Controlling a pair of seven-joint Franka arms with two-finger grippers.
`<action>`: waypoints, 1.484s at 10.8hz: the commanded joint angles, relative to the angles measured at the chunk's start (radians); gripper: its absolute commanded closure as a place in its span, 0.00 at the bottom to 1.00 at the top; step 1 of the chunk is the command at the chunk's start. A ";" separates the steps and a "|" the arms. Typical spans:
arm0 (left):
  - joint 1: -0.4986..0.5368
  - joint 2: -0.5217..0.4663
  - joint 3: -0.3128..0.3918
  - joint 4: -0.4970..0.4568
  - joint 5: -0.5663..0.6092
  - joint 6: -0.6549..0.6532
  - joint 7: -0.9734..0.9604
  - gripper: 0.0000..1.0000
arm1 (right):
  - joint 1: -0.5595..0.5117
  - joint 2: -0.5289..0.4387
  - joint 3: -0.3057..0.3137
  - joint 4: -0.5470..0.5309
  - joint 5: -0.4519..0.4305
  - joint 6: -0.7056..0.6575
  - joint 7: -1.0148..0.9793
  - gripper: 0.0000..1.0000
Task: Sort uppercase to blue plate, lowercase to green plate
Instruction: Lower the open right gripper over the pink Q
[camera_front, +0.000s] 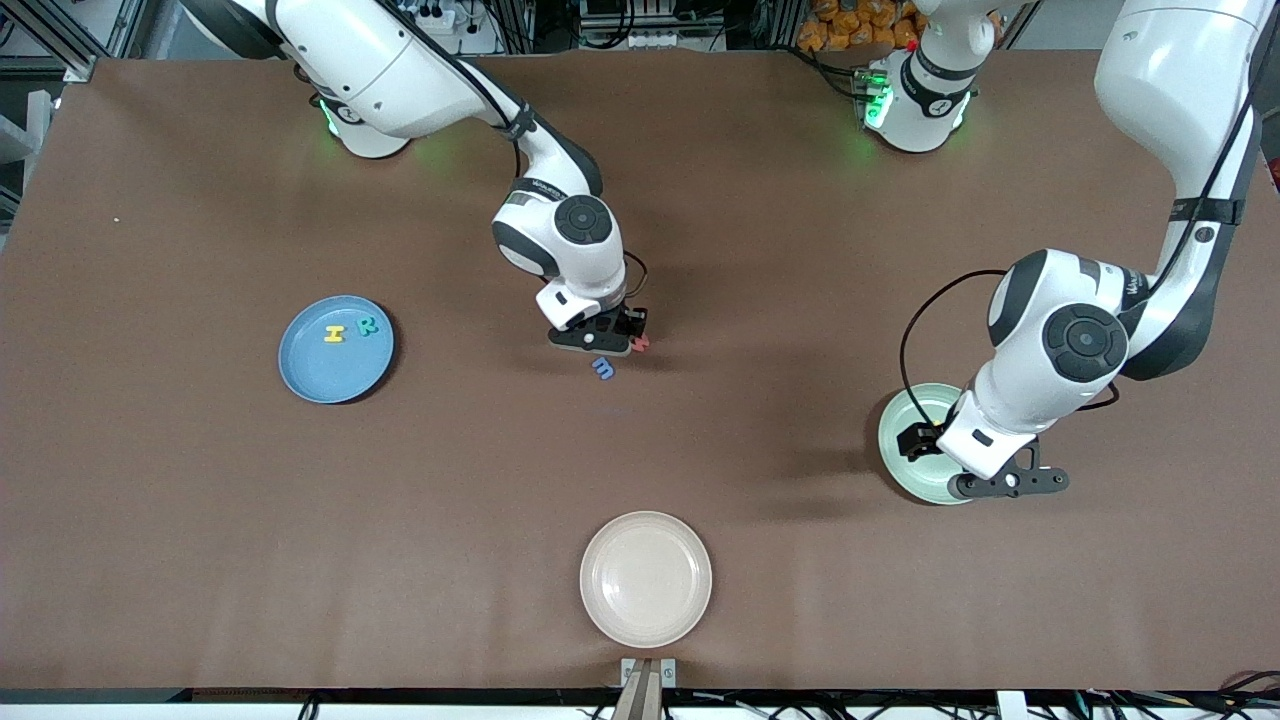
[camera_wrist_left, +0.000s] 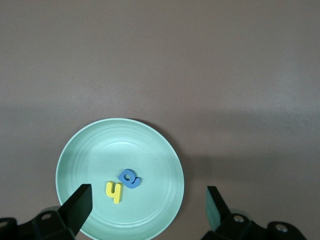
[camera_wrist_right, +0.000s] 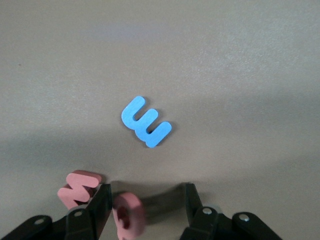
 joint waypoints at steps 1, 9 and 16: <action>-0.004 0.008 0.002 0.022 -0.010 -0.019 -0.006 0.00 | -0.007 0.011 0.007 0.008 -0.017 0.008 0.024 0.33; -0.004 0.008 0.002 0.020 -0.007 -0.019 -0.006 0.00 | -0.002 0.014 0.007 0.006 -0.017 0.006 0.024 0.53; -0.004 0.011 0.002 0.022 -0.007 -0.019 -0.006 0.00 | 0.005 0.020 0.012 0.002 -0.014 0.003 0.042 0.54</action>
